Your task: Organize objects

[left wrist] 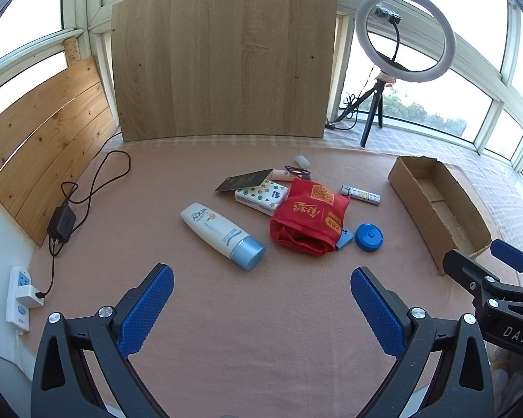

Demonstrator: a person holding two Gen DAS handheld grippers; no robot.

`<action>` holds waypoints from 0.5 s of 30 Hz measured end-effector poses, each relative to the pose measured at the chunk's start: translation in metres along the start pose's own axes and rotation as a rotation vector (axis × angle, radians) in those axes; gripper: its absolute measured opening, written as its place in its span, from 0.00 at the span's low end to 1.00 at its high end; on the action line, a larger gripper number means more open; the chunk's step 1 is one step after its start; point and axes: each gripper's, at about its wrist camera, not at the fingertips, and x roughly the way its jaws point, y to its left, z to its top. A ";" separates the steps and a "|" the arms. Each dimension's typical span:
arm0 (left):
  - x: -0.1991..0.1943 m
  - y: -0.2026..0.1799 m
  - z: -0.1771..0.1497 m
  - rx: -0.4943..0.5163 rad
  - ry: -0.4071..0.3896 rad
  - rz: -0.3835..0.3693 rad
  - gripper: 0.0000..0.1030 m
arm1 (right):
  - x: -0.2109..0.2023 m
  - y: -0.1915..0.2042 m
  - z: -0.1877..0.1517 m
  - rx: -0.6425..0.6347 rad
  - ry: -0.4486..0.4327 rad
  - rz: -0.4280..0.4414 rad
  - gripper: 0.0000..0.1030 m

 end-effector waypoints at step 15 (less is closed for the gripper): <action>0.004 -0.003 0.002 0.010 0.002 -0.005 1.00 | 0.002 -0.002 0.000 0.007 0.005 0.002 0.99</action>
